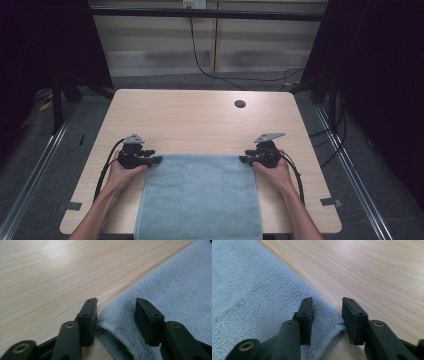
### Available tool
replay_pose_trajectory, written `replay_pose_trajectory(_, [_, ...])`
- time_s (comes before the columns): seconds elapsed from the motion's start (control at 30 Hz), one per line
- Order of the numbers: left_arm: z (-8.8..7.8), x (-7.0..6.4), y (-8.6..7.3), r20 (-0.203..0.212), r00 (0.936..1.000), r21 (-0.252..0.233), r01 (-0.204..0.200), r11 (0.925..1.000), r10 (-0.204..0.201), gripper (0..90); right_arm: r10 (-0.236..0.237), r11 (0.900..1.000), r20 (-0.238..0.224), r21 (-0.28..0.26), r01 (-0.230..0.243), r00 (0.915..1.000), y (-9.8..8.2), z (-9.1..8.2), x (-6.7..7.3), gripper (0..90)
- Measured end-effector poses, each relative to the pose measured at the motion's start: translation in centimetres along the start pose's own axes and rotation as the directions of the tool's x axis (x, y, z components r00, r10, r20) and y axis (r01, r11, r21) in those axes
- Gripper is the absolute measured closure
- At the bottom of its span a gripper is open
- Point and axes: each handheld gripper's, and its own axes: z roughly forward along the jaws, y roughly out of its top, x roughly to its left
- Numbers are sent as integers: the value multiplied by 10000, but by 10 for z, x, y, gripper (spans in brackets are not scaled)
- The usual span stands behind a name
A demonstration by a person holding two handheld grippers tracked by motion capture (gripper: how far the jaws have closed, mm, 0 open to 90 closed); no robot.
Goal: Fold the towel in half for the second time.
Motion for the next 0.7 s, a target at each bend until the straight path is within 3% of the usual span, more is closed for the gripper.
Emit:
replay_pose_trajectory(0.17, [-2, -3, -2, 269, 9996, 128, -67, 9999, 63, 734, -56, 9999, -311, 102, 59, 9995, 0, -1, 4, 788])
replay_pose_trajectory(0.37, [-3, -2, -1, 292, 9995, 64, 143, 9999, -145, 764, 293, 9995, -530, -122, -300, 9982, 1, -4, 3, 845])
replay_pose_trajectory(0.47, [-8, -2, 3, 381, 9988, -299, 304, 9991, -292, 782, 460, 9975, -699, -505, -496, 9965, 4, -11, 3, 854])
replay_pose_trajectory(0.53, [-13, 0, 5, 597, 9961, -727, 691, 9950, -649, 788, 387, 9960, -749, -780, -446, 9964, 9, -19, 5, 856])
replay_pose_trajectory(0.7, [-22, -3, 20, 495, 9979, -1202, 475, 9916, -418, 799, 418, 9896, -732, -1343, -514, 9964, 20, -34, 4, 862])
